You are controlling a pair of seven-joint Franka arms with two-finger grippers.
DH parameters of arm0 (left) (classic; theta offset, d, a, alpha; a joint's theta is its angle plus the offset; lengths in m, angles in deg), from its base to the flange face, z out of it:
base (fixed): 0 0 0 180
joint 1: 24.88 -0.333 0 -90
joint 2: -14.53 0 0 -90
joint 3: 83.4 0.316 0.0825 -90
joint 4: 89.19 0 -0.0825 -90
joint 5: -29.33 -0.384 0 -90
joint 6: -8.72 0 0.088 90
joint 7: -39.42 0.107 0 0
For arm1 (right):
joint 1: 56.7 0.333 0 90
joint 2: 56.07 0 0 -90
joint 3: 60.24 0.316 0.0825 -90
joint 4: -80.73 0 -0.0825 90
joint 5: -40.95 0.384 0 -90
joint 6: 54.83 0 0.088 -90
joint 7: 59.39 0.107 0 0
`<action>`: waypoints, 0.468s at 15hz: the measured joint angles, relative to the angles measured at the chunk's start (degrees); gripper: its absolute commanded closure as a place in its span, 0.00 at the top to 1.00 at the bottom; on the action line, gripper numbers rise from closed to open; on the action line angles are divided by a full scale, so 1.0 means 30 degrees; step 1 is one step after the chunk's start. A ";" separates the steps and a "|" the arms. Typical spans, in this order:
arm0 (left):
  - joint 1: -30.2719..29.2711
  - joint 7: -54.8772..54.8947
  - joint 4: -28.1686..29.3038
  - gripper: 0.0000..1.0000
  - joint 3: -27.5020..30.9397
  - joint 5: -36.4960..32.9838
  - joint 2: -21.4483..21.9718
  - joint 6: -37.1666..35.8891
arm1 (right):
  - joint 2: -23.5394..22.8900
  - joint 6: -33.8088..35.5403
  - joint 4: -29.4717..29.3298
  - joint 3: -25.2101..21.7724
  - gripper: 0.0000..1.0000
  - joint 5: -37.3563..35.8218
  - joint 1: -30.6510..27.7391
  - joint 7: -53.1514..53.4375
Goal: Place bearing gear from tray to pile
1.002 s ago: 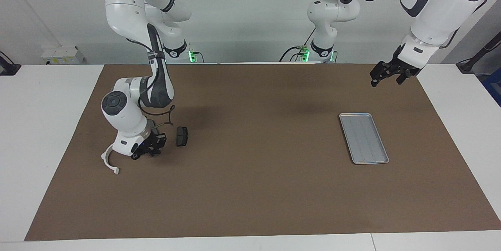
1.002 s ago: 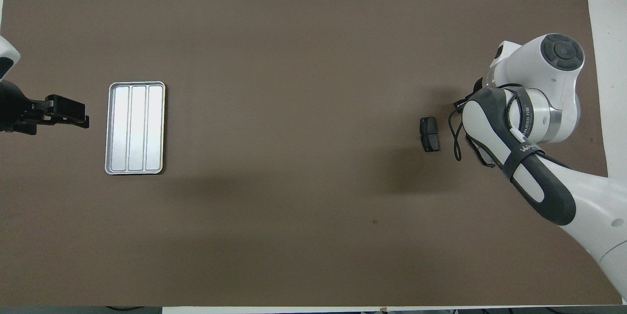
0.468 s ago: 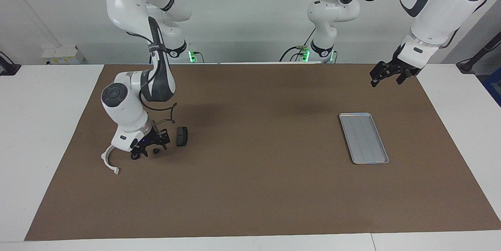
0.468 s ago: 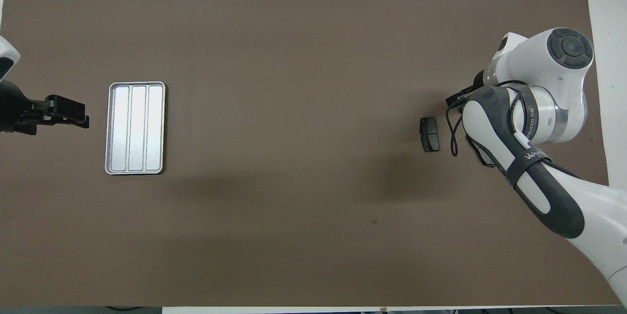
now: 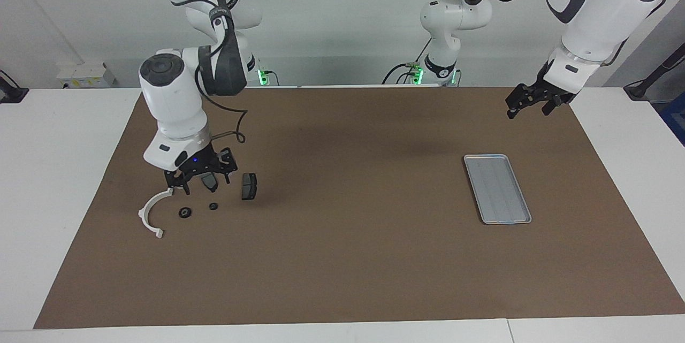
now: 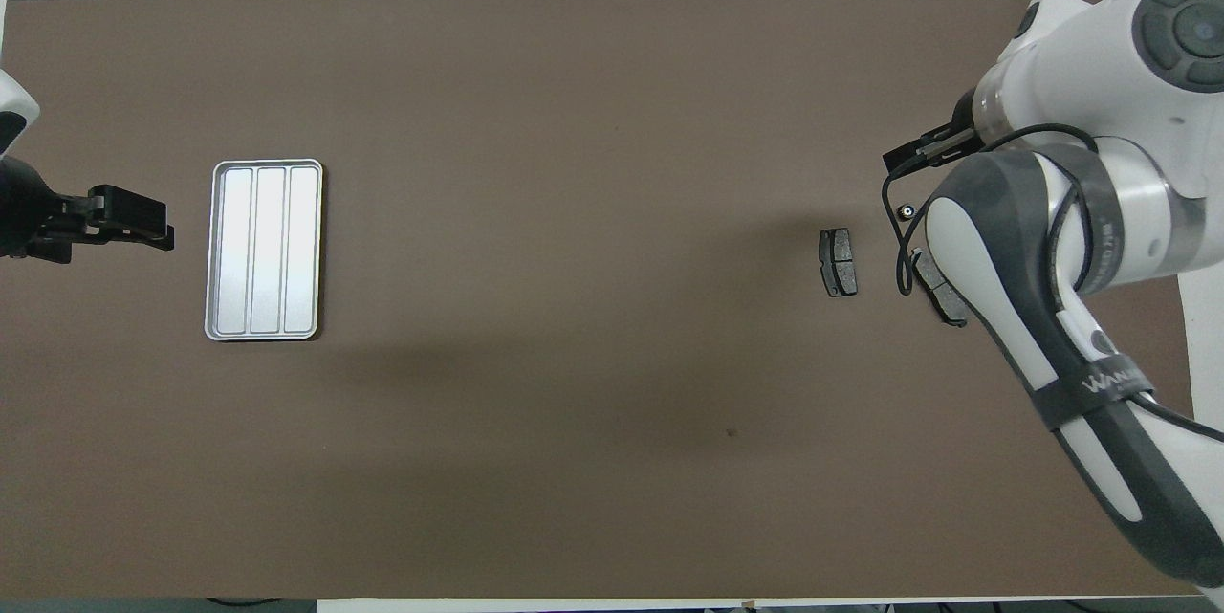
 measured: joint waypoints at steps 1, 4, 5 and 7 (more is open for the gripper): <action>0.0000 0.0000 0.0000 1.00 0.0000 0.0000 0.0000 0.0000 | 0.0655 0.0942 -0.0250 0.0000 1.00 0.0000 -0.0002 0.0651; 0.0000 0.0000 0.0000 1.00 0.0000 0.0000 0.0000 0.0000 | 0.2888 0.3911 -0.0422 0.0074 1.00 0.0178 0.0000 0.2421; 0.0000 0.0000 0.0000 1.00 0.0000 0.0000 0.0000 0.0000 | 0.3543 0.4691 -0.0413 0.0081 1.00 0.0345 -0.0004 0.2594; 0.0000 0.0000 0.0000 1.00 0.0000 0.0000 0.0000 0.0000 | 0.4366 0.5406 -0.0407 -0.0050 1.00 0.0380 -0.0057 0.2432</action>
